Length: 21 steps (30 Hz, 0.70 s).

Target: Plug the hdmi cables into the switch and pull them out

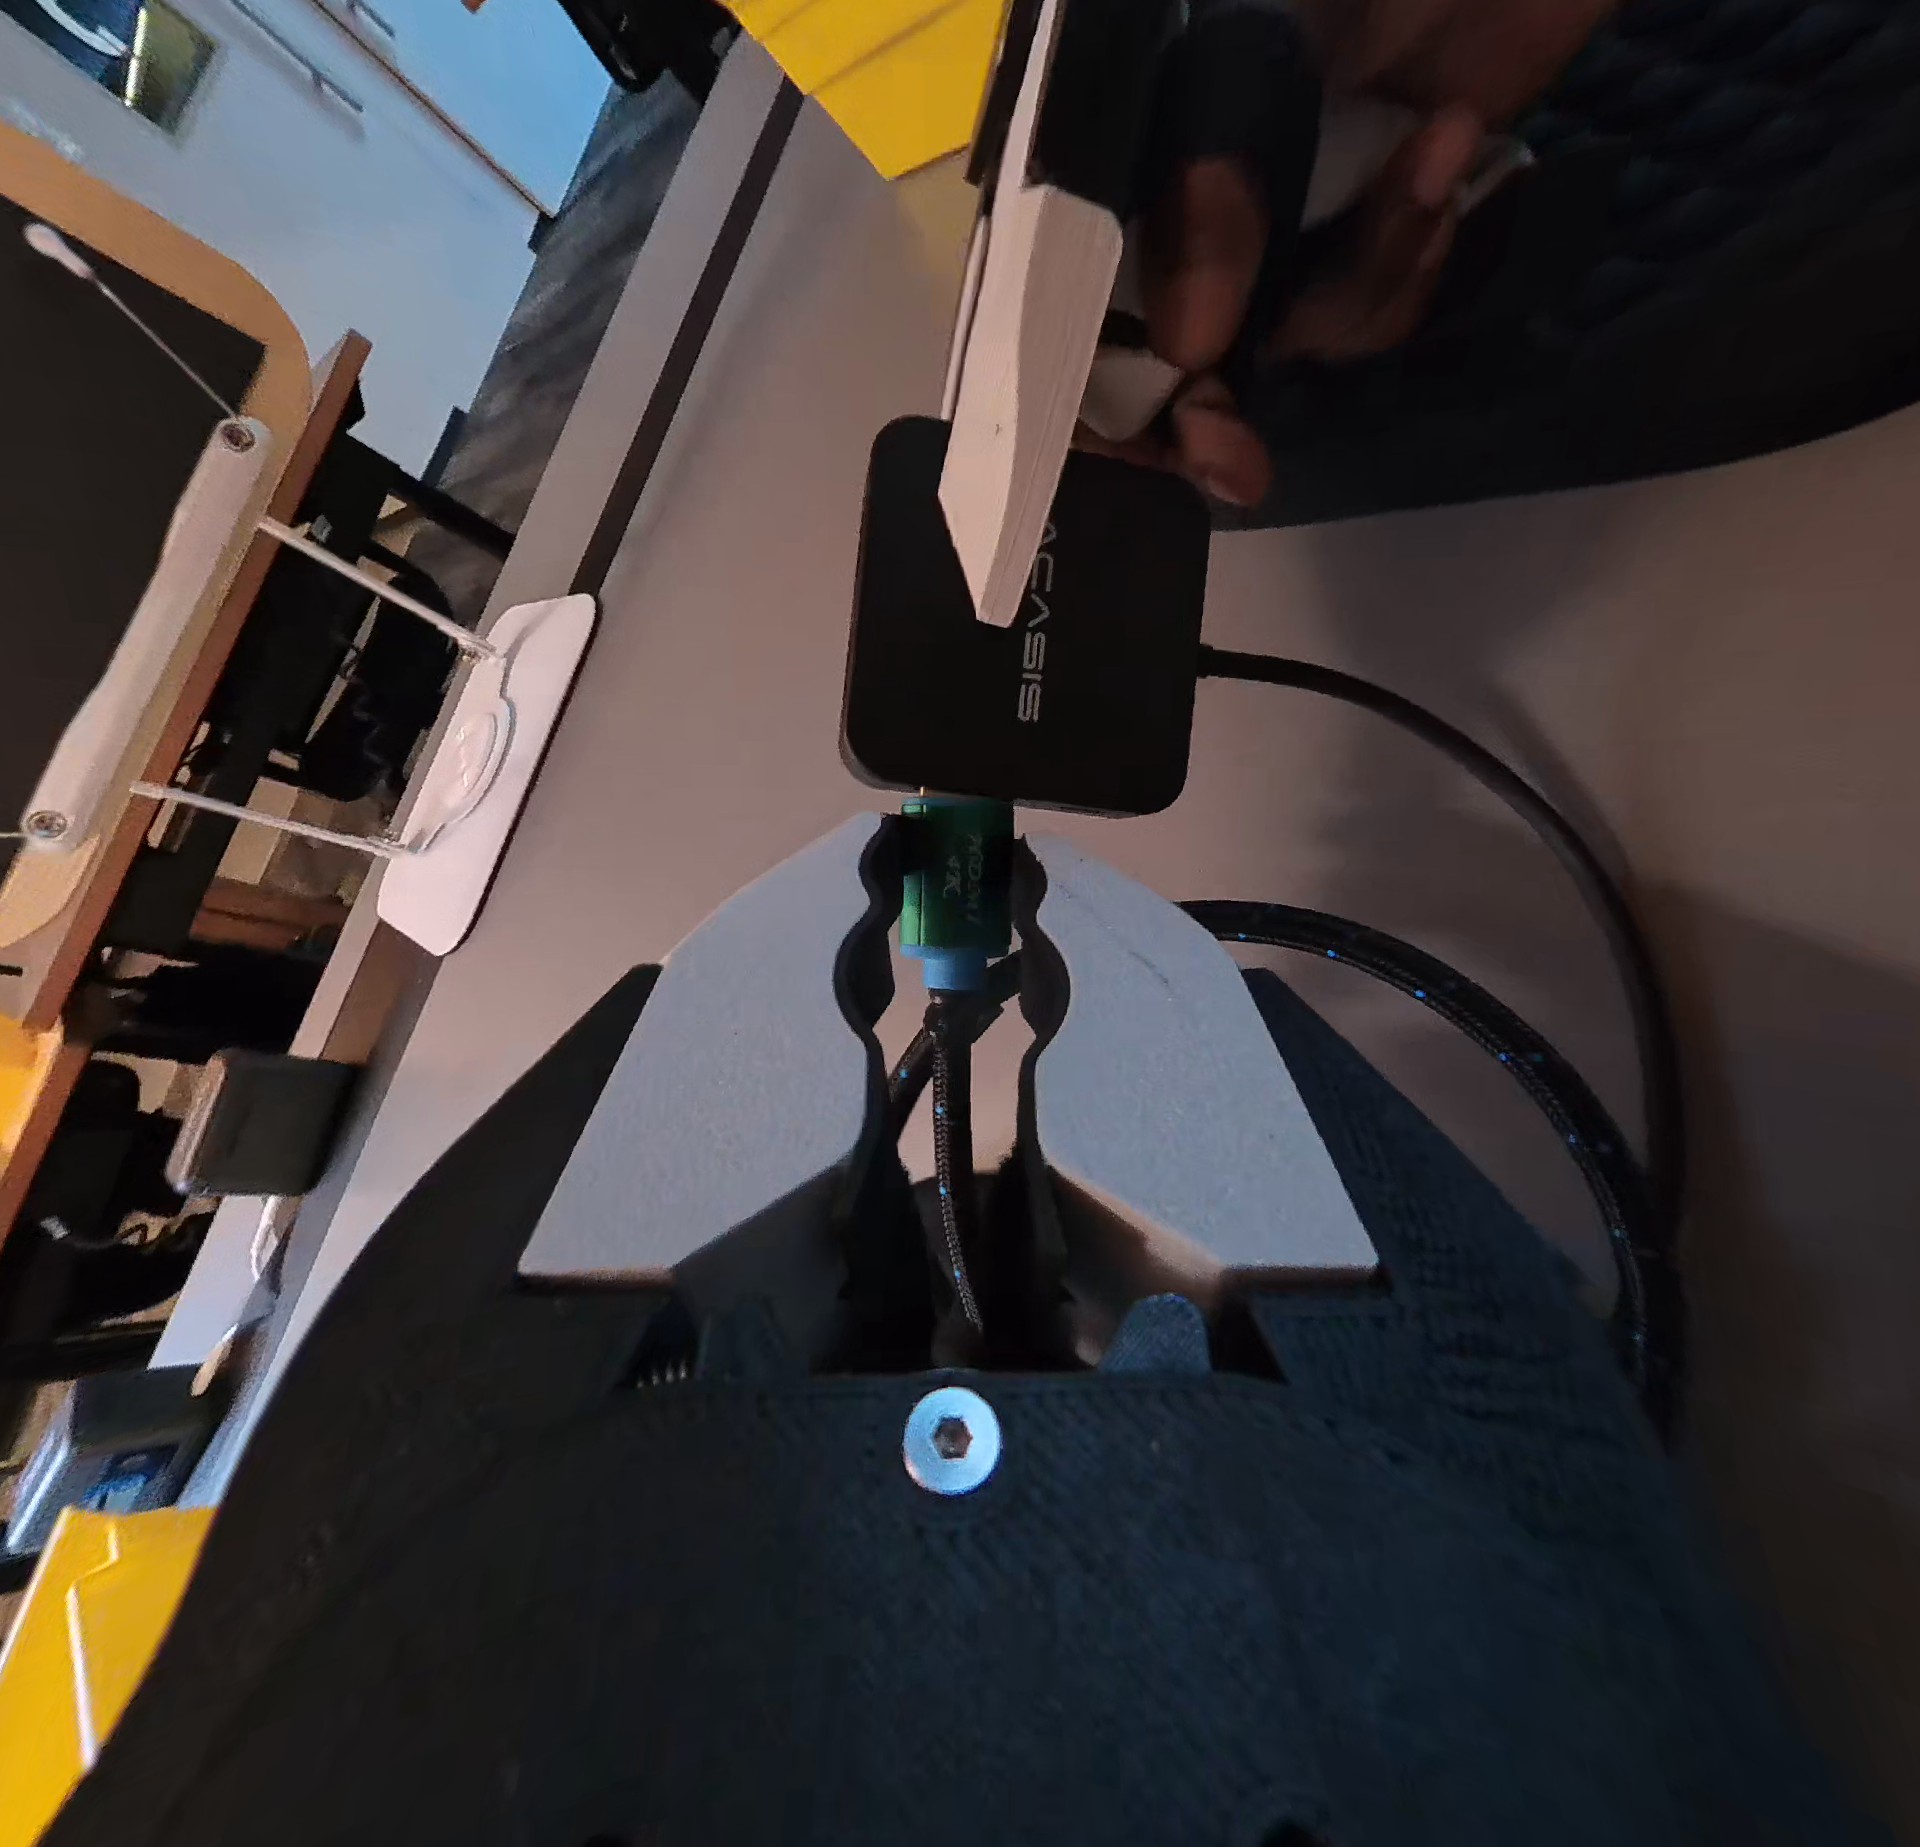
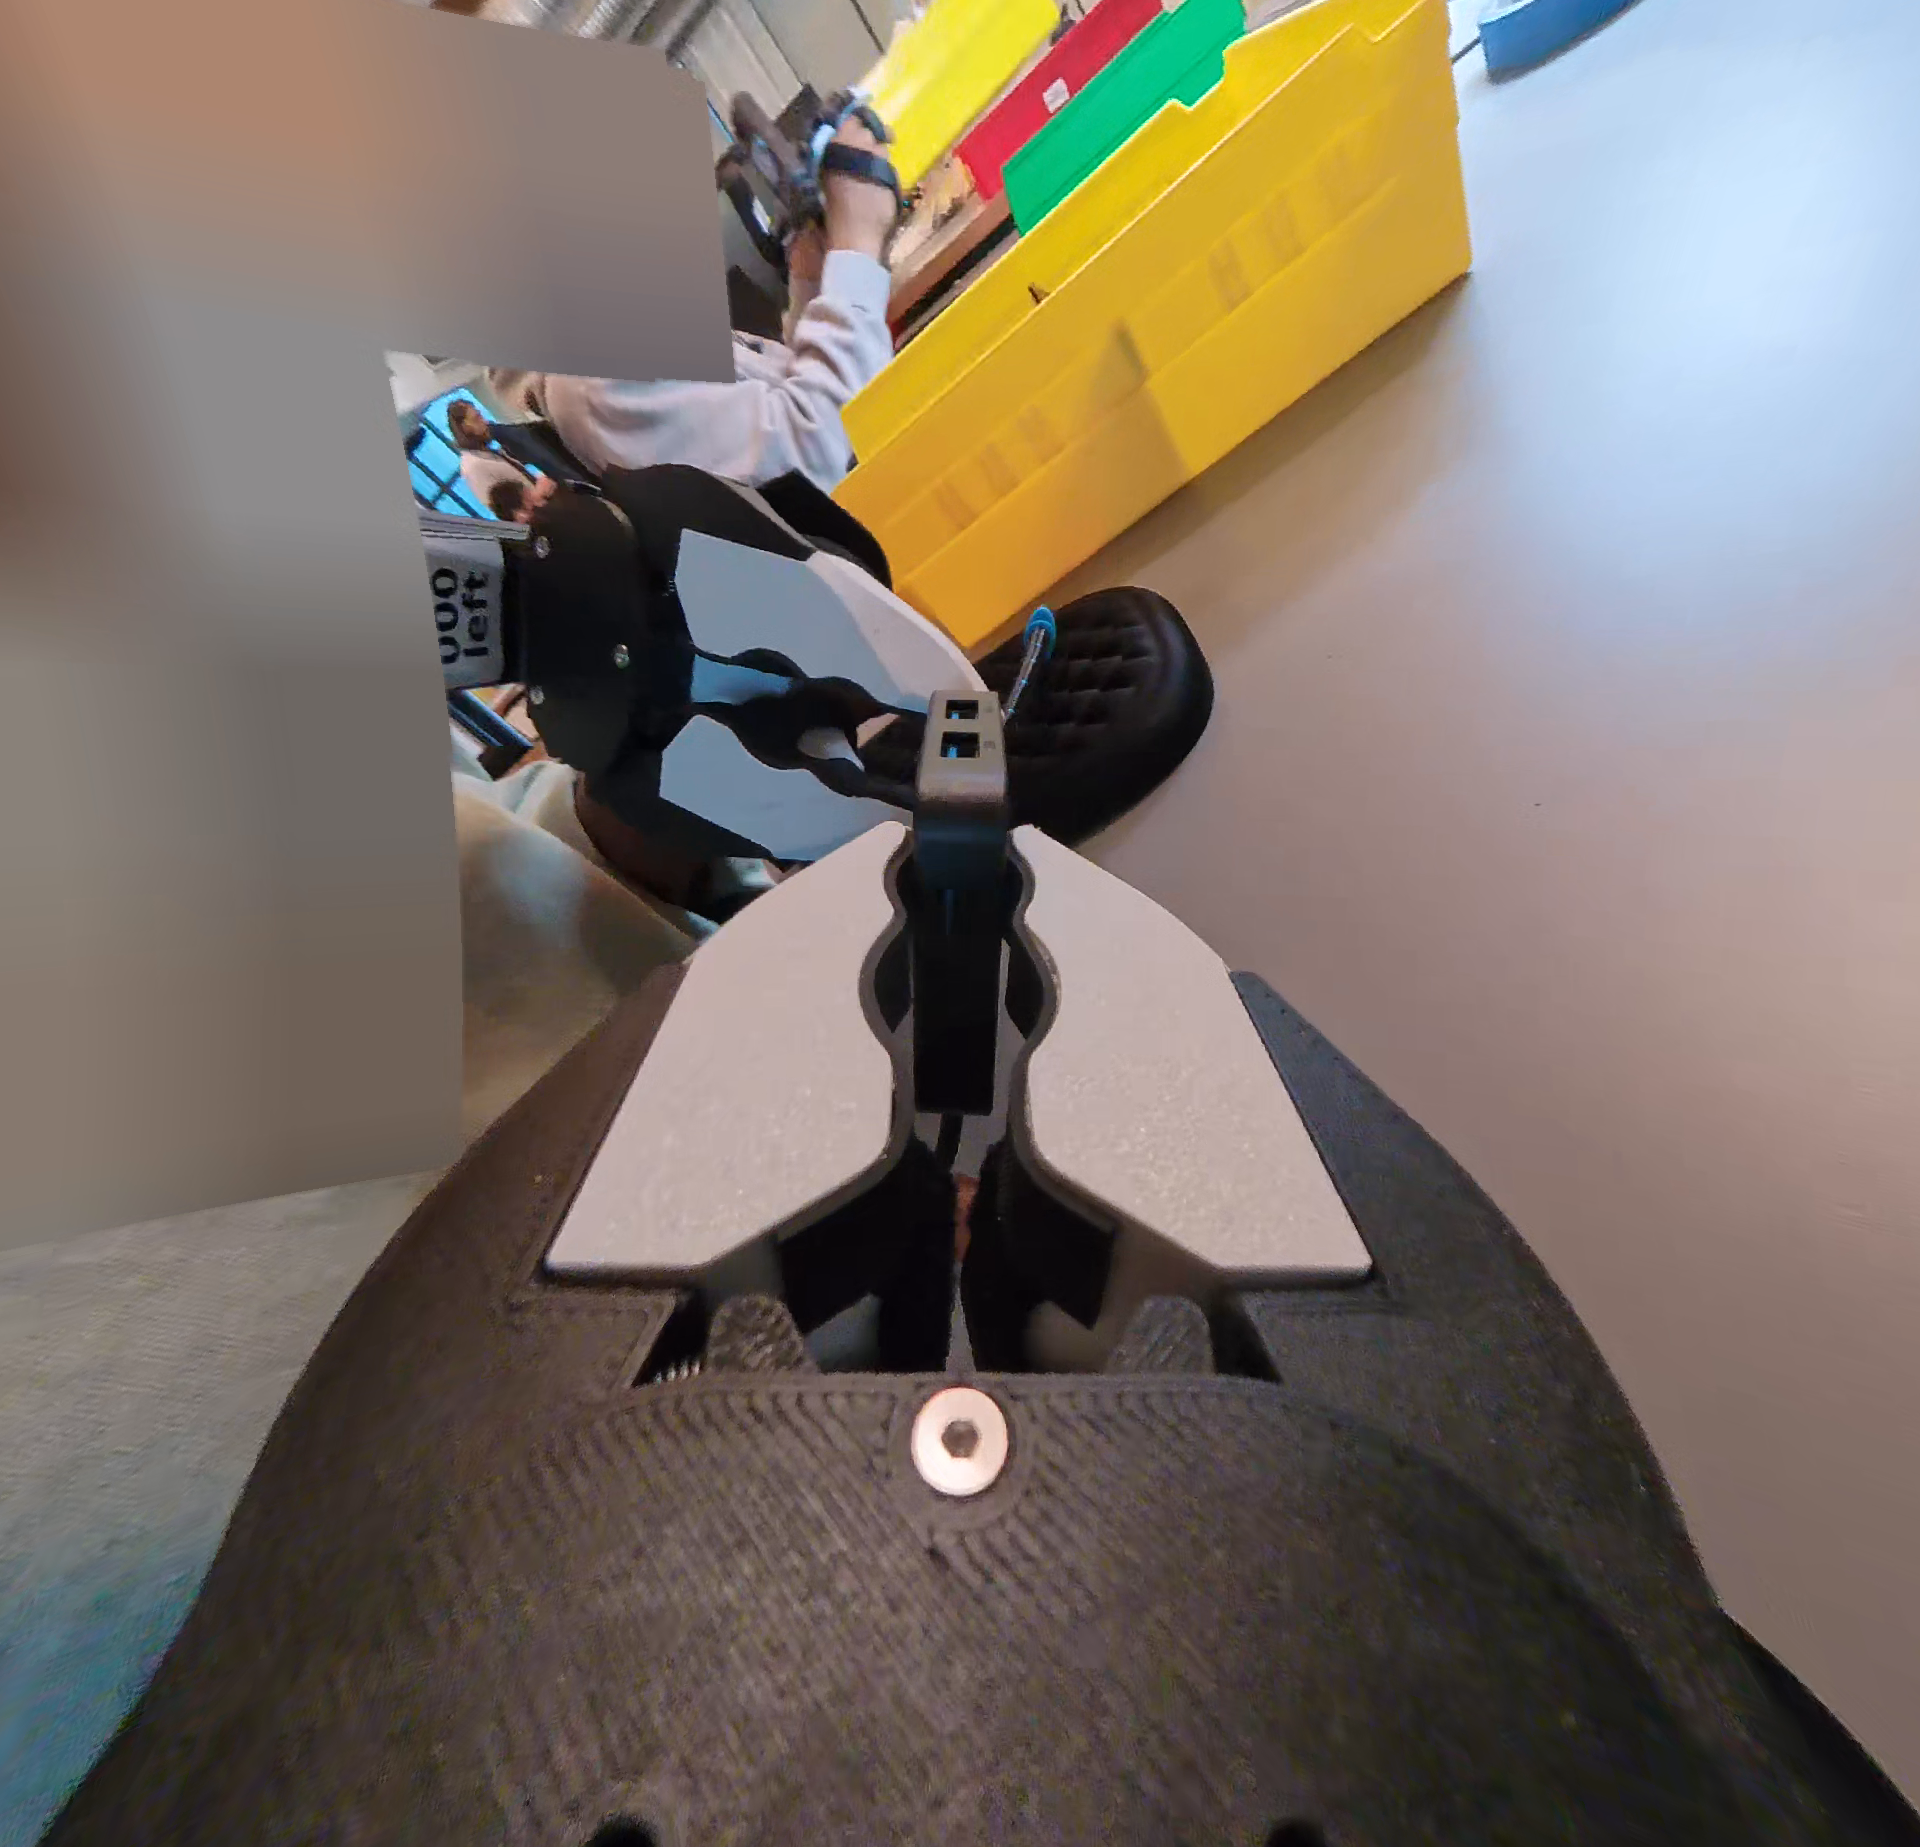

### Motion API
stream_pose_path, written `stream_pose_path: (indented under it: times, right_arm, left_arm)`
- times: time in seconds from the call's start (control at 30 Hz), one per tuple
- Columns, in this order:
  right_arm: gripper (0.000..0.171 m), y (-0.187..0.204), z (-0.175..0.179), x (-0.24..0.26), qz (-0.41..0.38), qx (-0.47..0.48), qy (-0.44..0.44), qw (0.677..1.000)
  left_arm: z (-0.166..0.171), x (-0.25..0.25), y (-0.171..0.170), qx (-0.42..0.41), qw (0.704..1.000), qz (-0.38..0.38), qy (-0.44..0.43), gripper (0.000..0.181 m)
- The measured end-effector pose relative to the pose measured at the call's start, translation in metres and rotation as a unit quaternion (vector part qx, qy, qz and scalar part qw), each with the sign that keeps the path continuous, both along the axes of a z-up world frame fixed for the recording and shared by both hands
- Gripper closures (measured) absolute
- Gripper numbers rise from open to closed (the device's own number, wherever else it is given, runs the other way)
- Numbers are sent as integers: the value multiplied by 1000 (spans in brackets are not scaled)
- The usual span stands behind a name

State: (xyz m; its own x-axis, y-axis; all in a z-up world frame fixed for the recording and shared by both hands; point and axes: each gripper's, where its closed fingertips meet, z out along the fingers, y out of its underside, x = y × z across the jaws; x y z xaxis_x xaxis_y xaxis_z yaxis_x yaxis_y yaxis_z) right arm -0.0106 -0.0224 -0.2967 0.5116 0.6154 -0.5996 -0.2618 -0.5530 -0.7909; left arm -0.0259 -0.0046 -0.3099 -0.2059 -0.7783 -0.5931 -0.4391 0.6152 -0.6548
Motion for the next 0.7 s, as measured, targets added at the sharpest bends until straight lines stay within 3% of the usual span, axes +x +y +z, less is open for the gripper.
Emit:
stream_pose_path:
  times: [0.3,0.5,0.7]
  right_arm:
    - [157,5,15,17,-34,16,83,996]
    - [157,4,6,9,-17,-2,53,998]
    - [157,-3,-6,5,12,-40,7,999]
  left_arm:
    - [20,-3,16,-27,996,42,-72,143]
    - [1,-7,6,-6,1000,5,-8,161]
    - [-8,-8,0,50,998,-36,26,162]
